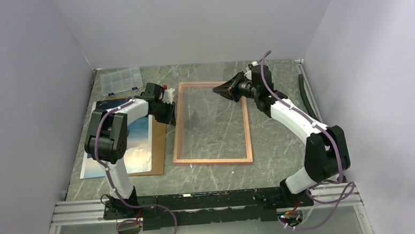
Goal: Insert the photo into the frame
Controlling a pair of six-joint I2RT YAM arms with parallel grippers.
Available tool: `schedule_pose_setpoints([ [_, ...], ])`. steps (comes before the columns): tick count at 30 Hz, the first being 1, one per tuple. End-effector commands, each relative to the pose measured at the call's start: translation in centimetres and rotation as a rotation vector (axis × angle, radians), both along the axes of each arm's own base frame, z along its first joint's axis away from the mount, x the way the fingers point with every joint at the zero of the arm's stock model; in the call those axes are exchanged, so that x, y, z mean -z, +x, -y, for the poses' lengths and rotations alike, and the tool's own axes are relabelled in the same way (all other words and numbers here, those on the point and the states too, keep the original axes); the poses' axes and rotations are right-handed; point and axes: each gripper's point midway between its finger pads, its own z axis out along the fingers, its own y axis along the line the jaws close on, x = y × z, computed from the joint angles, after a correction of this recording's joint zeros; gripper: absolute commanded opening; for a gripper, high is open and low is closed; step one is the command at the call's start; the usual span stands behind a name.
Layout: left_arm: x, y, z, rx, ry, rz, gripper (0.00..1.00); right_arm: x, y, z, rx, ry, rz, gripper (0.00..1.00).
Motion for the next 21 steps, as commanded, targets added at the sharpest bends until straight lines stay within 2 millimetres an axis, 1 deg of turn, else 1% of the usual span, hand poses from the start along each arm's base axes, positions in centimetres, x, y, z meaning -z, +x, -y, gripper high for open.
schedule_pose_setpoints([
  [1,-0.3,-1.4,1.0,0.028,-0.039,-0.028,0.29,-2.9,0.7,-0.8,0.015,0.015,0.067,0.0],
  [3,-0.2,-1.5,1.0,0.03,-0.042,-0.033,0.29,-3.1,0.8,-1.2,0.016,0.021,0.075,0.0],
  [7,-0.1,-1.6,1.0,0.029,-0.04,-0.03,0.29,-4.1,0.9,-2.7,-0.02,0.0,0.104,0.0],
  [12,-0.2,-1.6,0.9,0.029,-0.037,-0.025,0.29,-4.2,0.8,-3.5,-0.014,0.004,0.104,0.0],
  [21,-0.4,-1.8,0.9,0.028,-0.042,-0.027,0.28,-4.4,1.6,-5.3,-0.013,0.001,0.12,0.0],
])
